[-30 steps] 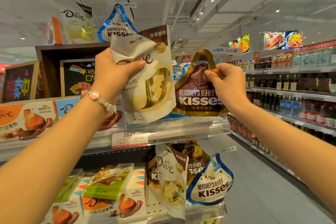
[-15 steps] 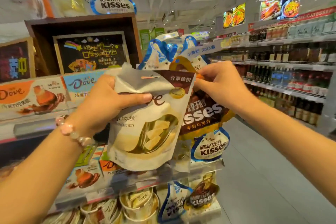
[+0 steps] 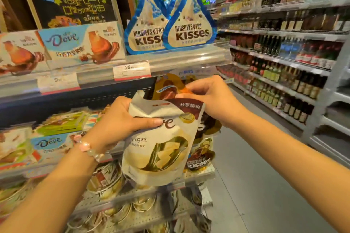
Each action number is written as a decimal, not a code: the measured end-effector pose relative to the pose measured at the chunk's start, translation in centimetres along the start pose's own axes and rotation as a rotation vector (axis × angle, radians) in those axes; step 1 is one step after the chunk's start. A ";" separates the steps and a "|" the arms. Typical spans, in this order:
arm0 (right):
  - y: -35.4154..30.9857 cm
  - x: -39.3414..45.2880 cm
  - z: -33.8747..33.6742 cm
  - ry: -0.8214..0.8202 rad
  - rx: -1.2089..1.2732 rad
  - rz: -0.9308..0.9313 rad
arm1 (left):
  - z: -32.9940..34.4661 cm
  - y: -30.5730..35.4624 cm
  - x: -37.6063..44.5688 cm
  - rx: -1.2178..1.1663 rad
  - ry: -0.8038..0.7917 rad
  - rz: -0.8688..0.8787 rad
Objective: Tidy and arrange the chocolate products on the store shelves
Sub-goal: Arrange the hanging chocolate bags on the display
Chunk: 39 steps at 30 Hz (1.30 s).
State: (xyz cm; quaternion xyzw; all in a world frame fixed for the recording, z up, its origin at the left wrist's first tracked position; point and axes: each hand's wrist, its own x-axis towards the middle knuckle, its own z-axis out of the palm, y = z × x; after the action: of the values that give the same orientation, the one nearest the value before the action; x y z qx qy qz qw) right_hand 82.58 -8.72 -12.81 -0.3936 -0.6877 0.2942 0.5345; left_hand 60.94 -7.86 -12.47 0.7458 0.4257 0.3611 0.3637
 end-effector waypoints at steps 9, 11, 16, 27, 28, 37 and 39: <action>4.2 -1.2 -2.1 -0.266 0.003 0.128 | 4.5 -1.5 -0.4 0.077 0.263 0.002; 5.7 -1.3 -2.3 -0.139 0.050 0.102 | 4.9 -2.2 -0.3 0.009 0.389 -0.051; 11.9 -0.1 0.4 0.240 -0.043 0.184 | 3.3 -3.1 -0.8 -0.050 0.493 -0.194; 15.4 4.5 5.6 0.245 0.029 0.348 | 0.3 -4.0 -0.7 0.002 0.537 -0.335; 15.3 4.6 5.8 0.271 0.042 0.340 | 0.1 -4.0 -0.7 0.003 0.537 -0.338; 12.3 2.7 3.7 0.440 0.021 0.009 | -1.6 -5.2 -1.3 0.054 0.529 -0.329; 11.3 2.1 2.6 0.463 0.061 0.024 | -2.2 -5.4 -1.4 0.066 0.529 -0.334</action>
State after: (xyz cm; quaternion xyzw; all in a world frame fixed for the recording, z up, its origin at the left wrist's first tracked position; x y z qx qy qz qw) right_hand 82.40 -1.04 -21.68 -0.4423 -0.5330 0.2230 0.6859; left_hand 56.60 -6.59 -16.33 0.5568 0.6338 0.4639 0.2702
